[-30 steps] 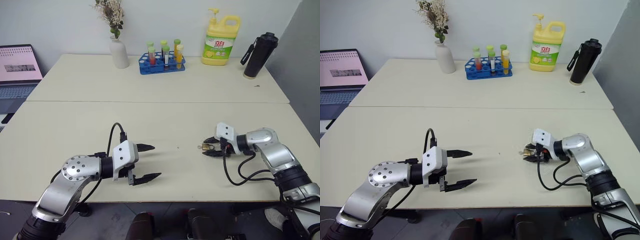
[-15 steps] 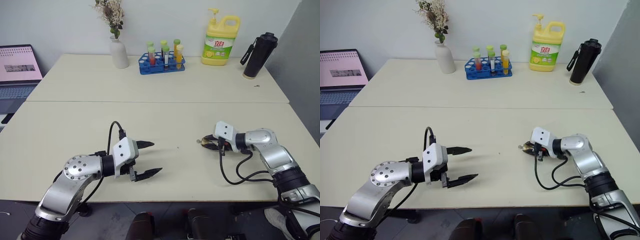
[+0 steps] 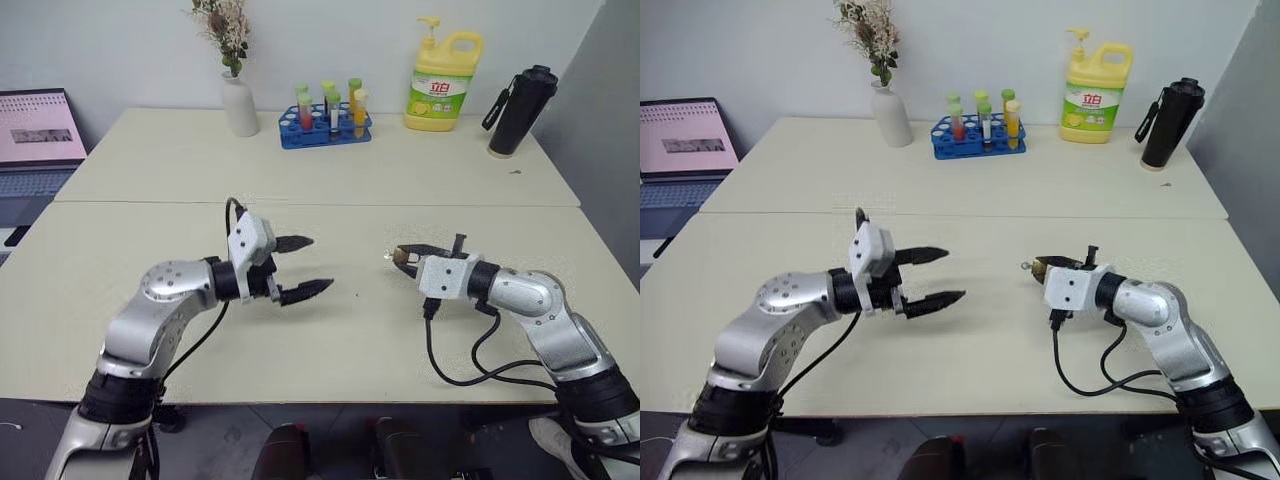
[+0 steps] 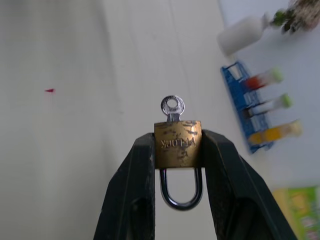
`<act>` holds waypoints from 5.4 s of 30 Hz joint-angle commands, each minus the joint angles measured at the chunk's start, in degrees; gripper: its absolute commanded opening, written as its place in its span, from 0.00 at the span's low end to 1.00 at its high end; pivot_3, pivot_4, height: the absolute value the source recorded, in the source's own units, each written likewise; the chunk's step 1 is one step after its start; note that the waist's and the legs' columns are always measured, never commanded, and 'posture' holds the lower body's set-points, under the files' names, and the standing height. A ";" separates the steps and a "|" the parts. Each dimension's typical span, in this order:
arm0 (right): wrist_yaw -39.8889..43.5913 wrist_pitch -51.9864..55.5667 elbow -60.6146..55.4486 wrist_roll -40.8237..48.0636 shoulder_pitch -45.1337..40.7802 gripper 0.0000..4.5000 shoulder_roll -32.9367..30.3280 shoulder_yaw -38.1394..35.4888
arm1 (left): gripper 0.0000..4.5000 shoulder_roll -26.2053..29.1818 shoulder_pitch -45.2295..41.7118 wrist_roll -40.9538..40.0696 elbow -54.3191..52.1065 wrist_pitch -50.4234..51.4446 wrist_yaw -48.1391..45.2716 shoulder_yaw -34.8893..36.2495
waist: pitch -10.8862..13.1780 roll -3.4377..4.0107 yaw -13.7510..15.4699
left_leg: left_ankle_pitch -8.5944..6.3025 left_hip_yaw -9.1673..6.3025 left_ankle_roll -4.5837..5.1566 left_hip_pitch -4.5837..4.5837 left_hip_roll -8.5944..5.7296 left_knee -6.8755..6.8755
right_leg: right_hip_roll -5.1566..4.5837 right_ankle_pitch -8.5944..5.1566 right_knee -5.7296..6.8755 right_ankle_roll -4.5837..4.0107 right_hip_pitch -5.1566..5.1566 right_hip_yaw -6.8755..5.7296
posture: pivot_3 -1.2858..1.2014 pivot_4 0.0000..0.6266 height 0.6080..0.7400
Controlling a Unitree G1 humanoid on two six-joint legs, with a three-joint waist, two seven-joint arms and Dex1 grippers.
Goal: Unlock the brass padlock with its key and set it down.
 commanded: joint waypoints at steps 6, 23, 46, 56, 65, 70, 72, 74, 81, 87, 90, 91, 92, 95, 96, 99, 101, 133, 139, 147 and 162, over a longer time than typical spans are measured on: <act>-9.24 -10.19 0.29 -7.22 -0.83 0.20 -0.71 -1.10 | 1.00 -2.51 -6.60 -1.35 1.89 1.73 -4.13 -2.86 | 0.00 -0.01 -0.07 | 0.01 0.00 -0.01 -0.02 0.00 0.00 | 0.00 0.10 0.00 -0.17 0.00 0.05 | 0.52 0.24 1.00; -11.42 -22.44 2.29 -5.80 -3.64 0.20 0.27 -0.42 | 1.00 -4.39 -14.45 -1.53 8.04 4.42 -8.89 -4.39 | 0.00 -0.01 -0.11 | 0.01 -0.01 0.00 -0.01 -0.01 0.03 | 0.03 0.12 0.01 -0.21 0.01 0.06 | 0.52 0.24 1.00; -9.75 -24.27 3.20 -4.60 -4.68 0.20 1.17 0.18 | 0.08 -4.19 -15.61 -2.09 8.50 10.53 -9.61 -6.31 | 0.00 -0.01 -0.13 | 0.01 -0.04 -0.01 -0.01 0.00 0.05 | 0.02 0.14 0.04 -0.25 0.01 0.10 | 0.52 0.24 1.00; -8.66 -24.67 3.25 -4.30 -5.24 0.20 1.70 0.10 | 0.08 -4.90 -16.15 -2.67 9.21 11.80 -9.41 -5.94 | 0.00 -0.01 -0.13 | 0.01 -0.04 -0.01 -0.01 0.00 0.05 | 0.02 0.14 0.04 -0.25 0.01 0.10 | 0.52 0.24 1.00; -8.00 -24.72 3.60 -3.67 -5.16 0.20 1.58 -0.03 | 0.36 -4.83 -15.86 -2.82 9.12 12.82 -8.64 -5.15 | 0.00 -0.01 -0.14 | 0.01 -0.04 -0.01 -0.01 0.00 0.05 | 0.02 0.15 0.04 -0.26 0.01 0.10 | 0.52 0.24 1.00; -7.80 -24.98 3.97 -3.64 -4.96 0.20 1.25 -0.14 | 0.55 -4.25 -16.08 -2.90 10.09 12.69 -9.04 -4.18 | 0.00 -0.01 -0.14 | 0.01 -0.04 -0.01 -0.01 0.00 0.05 | 0.02 0.15 0.04 -0.26 0.01 0.10 | 0.52 0.24 1.00; -7.77 -25.06 4.00 -3.70 -4.91 0.20 1.17 -0.12 | 0.55 -4.46 -16.32 -3.61 10.25 13.54 -8.68 -3.53 | 0.00 -0.01 -0.14 | 0.01 -0.04 -0.01 -0.01 0.00 0.05 | 0.02 0.15 0.05 -0.26 0.01 0.09 | 0.52 0.24 1.00; -7.76 -25.16 4.16 -3.75 -5.10 0.20 1.18 -0.05 | 0.55 -4.91 -16.54 -4.83 10.09 15.09 -8.52 -2.91 | 0.00 -0.01 -0.14 | 0.01 -0.04 -0.01 -0.01 0.00 0.05 | 0.02 0.15 0.04 -0.26 0.01 0.09 | 0.52 0.24 1.00; -7.81 -25.46 4.44 -3.84 -5.44 0.20 1.27 0.04 | 0.55 -5.81 -16.12 -5.50 9.46 16.78 -8.11 -2.92 | 0.00 -0.01 -0.13 | 0.01 -0.04 -0.01 -0.01 0.00 0.05 | 0.02 0.15 0.04 -0.26 0.01 0.10 | 0.52 0.24 1.00; -7.79 -25.49 4.44 -3.85 -5.55 0.20 1.48 0.07 | 0.51 -6.22 -16.56 -6.20 9.41 17.45 -7.60 -2.74 | 0.00 -0.01 -0.13 | 0.01 -0.04 -0.01 -0.01 0.00 0.05 | 0.01 0.15 0.04 -0.26 0.01 0.10 | 0.52 0.24 1.00; -7.77 -25.51 4.44 -3.78 -5.49 0.20 1.50 0.06 | 0.35 -6.64 -16.64 -6.47 9.15 17.63 -7.26 -2.79 | 0.00 -0.01 -0.13 | 0.01 -0.04 -0.02 -0.01 0.00 0.05 | 0.01 0.15 0.05 -0.27 0.01 0.11 | 0.52 0.24 1.00; -7.78 -25.51 4.44 -3.73 -5.41 0.20 1.48 0.03 | 0.30 -6.86 -16.70 -6.66 9.03 17.79 -7.02 -2.75 | 0.00 -0.01 -0.12 | 0.01 -0.04 -0.02 -0.01 0.00 0.05 | 0.01 0.16 0.05 -0.27 0.01 0.10 | 0.52 0.24 1.00; -7.79 -25.51 4.44 -3.70 -5.36 0.20 1.48 0.00 | 0.22 -6.99 -16.74 -6.80 8.94 17.90 -6.85 -2.73 | 0.00 -0.01 -0.12 | 0.01 -0.05 -0.02 -0.02 0.00 0.05 | 0.01 0.16 0.05 -0.27 0.01 0.11 | 0.52 0.24 1.00; -7.79 -25.50 4.55 -3.83 -5.37 0.20 1.53 0.11 | 0.01 -7.11 -16.91 -6.84 9.13 17.69 -6.64 -2.73 | 0.00 -0.01 -0.12 | 0.02 -0.05 -0.02 -0.01 0.00 0.06 | 0.01 0.16 0.05 -0.27 0.01 0.11 | 0.52 0.24 1.00; -7.79 -25.48 4.58 -3.81 -5.37 0.20 1.54 0.13 | 0.00 -7.18 -16.98 -6.89 9.17 17.74 -6.59 -2.69 | 0.00 -0.01 -0.13 | 0.02 -0.05 -0.02 -0.01 0.00 0.05 | 0.01 0.16 0.05 -0.27 0.01 0.11 | 0.52 0.24 1.00; -7.73 -25.43 4.65 -3.74 -5.31 0.20 1.52 0.19 | 0.00 -7.44 -17.02 -7.15 8.80 17.78 -6.43 -2.71 | 0.00 -0.01 -0.14 | 0.02 -0.05 -0.02 -0.01 0.00 0.05 | 0.01 0.15 0.05 -0.27 0.01 0.12 | 0.52 0.24 1.00; -7.71 -25.42 4.69 -3.74 -5.28 0.20 1.51 0.24 | 0.00 -7.70 -17.01 -7.46 8.43 17.92 -6.22 -2.66 | 0.00 -0.01 -0.13 | 0.02 -0.05 -0.02 -0.01 -0.01 0.06 | 0.01 0.15 0.05 -0.27 0.01 0.11 | 0.52 0.24 1.00; -6.84 -25.09 5.29 -2.04 -5.07 0.20 1.96 0.47 | 0.00 -7.11 -15.07 14.07 11.17 -25.26 -13.94 -9.98 | 0.00 -0.01 -0.10 | 0.01 0.04 -0.01 -0.01 -0.02 0.05 | 0.02 0.16 0.04 -0.28 0.02 0.12 | 0.52 0.24 1.00; -6.79 -24.87 5.10 -2.06 -5.09 0.20 1.96 0.47 | 0.27 -6.53 -15.68 10.23 10.23 -13.78 -14.54 -9.21 | 0.00 -0.01 -0.11 | 0.01 0.01 -0.01 -0.01 -0.01 0.05 | 0.03 0.16 0.05 -0.27 0.02 0.08 | 0.52 0.24 1.00; -6.63 -24.62 5.11 -1.99 -5.02 0.20 1.85 0.42 | 0.69 -4.67 -17.50 1.02 7.34 8.39 -11.48 -4.46 | 0.00 -0.01 -0.26 | 0.01 -0.03 -0.01 0.00 0.01 0.05 | 0.04 0.15 0.06 -0.25 0.01 0.06 | 0.52 0.24 1.00; -6.54 -24.87 4.73 -1.92 -5.84 0.20 2.33 0.97 | 0.69 -5.02 -16.32 -1.69 2.93 16.31 -5.85 -6.19 | 0.00 -0.01 -0.12 | 0.02 -0.06 -0.03 0.00 0.00 0.06 | 0.01 0.16 0.07 -0.27 0.02 0.11 | 0.52 0.24 1.00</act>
